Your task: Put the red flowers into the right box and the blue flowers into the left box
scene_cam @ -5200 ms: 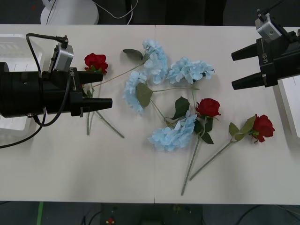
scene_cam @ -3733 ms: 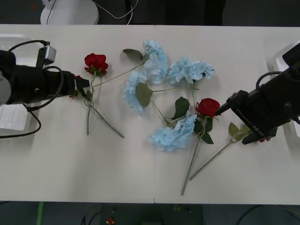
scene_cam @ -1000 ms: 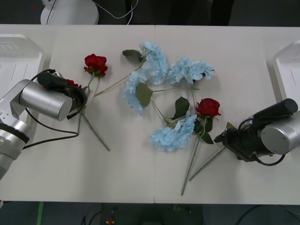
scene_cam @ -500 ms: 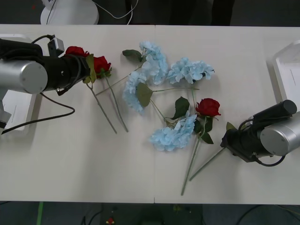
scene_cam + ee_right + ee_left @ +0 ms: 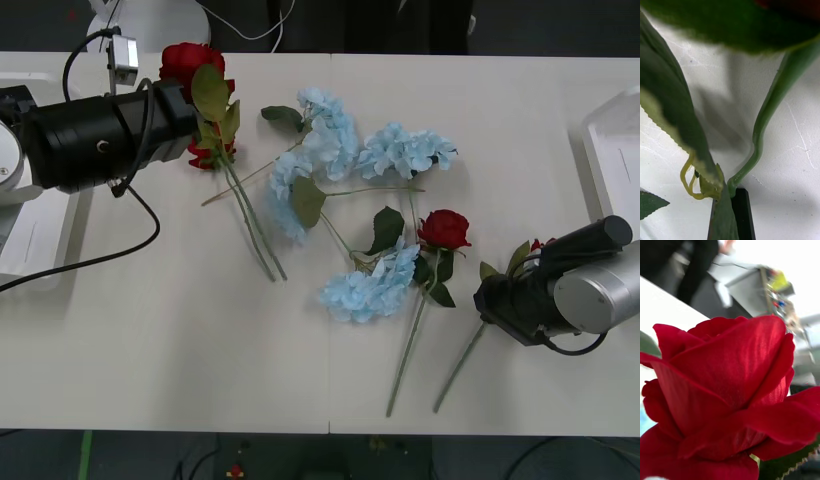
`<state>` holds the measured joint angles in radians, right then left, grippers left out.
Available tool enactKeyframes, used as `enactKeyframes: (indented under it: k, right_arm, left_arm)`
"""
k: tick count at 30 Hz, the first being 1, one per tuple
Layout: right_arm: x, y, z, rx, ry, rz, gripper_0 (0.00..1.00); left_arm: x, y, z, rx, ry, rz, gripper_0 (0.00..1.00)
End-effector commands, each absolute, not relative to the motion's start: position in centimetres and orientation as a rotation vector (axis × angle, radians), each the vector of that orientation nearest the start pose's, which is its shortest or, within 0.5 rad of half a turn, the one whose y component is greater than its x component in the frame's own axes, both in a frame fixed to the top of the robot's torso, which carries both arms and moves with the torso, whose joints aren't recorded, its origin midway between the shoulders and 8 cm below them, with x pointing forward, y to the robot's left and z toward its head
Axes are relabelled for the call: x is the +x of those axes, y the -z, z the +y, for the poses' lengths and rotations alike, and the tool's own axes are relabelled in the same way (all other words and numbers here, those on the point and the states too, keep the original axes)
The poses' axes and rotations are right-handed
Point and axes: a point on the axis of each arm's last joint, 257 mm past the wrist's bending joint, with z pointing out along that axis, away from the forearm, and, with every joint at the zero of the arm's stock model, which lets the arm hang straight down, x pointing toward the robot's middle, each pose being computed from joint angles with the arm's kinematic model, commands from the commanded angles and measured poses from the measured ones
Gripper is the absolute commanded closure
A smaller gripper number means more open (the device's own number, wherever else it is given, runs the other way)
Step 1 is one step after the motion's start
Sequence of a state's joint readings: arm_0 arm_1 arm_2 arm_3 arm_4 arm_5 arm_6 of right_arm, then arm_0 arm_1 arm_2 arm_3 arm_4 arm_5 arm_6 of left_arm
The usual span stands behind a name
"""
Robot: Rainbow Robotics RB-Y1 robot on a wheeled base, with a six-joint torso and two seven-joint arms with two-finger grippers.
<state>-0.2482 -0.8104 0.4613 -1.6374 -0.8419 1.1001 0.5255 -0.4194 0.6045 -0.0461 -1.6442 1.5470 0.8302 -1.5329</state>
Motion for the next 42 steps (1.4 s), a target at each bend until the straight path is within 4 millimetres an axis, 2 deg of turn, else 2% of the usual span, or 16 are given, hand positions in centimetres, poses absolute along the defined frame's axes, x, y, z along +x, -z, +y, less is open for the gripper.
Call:
enactKeyframes:
  k: [1,4,9,10,11,12,15,17,21,24,29,30,31,34,38,42]
  right_arm:
    - [42.4,36.9,-26.3,0.879,-0.478,2.68,1.0]
    - [43.3,34.2,-25.9,0.896,-0.54,2.671,1.0]
    - [45.1,26.5,-26.5,0.801,-0.642,2.648,1.0]
    - [45.3,25.8,-26.9,0.782,-0.641,2.644,1.0]
    - [45.9,23.7,-27.7,0.727,-0.635,2.625,1.0]
    - [46.1,23.1,-28.2,0.705,-0.622,2.623,1.0]
    - [48.1,19.4,-30.5,0.538,-0.534,2.568,1.0]
    - [49.4,17.7,-32.0,0.455,-0.463,2.524,1.0]
    - [52.2,14.3,-36.6,0.254,-0.231,2.464,1.0]
    - [53.5,13.2,-40.7,0.187,-0.091,2.462,1.0]
    - [55.6,10.8,-49.4,0.014,0.243,2.44,1.0]
    - [55.9,10.4,-50.3,-0.005,0.28,2.435,1.0]
    - [56.5,9.9,-52.3,-0.036,0.358,2.429,1.0]
    - [57.4,9.6,-55.9,-0.068,0.496,2.423,1.0]
    - [58.1,9.7,-59.4,-0.101,0.659,2.41,1.0]
    - [57.9,11.6,-61.6,-0.091,0.737,2.419,1.0]
  left_arm:
    - [52.2,5.7,13.4,0.223,1.173,1.875,1.0]
    - [51.1,6.0,12.6,0.337,1.158,1.863,1.0]
    - [48.9,6.1,9.9,0.536,1.161,1.783,1.0]
    - [48.7,6.1,9.6,0.551,1.166,1.772,1.0]
    - [48.4,6.0,8.3,0.576,1.183,1.736,1.0]
    - [48.3,6.0,7.9,0.582,1.187,1.723,1.0]
    - [48.2,5.9,5.2,0.578,1.216,1.659,1.0]
    - [48.4,5.7,3.8,0.562,1.226,1.627,1.0]
    - [48.5,5.4,1.3,0.491,1.274,1.58,1.0]
    - [48.5,5.4,0.5,0.456,1.301,1.571,1.0]
    - [48.0,5.5,-2.1,0.434,1.342,1.566,1.0]
    - [48.1,5.6,-2.2,0.429,1.338,1.566,1.0]
    - [48.2,5.5,-2.9,0.422,1.337,1.563,1.0]
    - [48.5,5.6,-3.6,0.41,1.317,1.56,1.0]
    - [48.5,4.9,-4.1,0.392,1.34,1.549,1.0]
    - [48.7,4.1,-4.3,0.355,1.371,1.534,1.0]
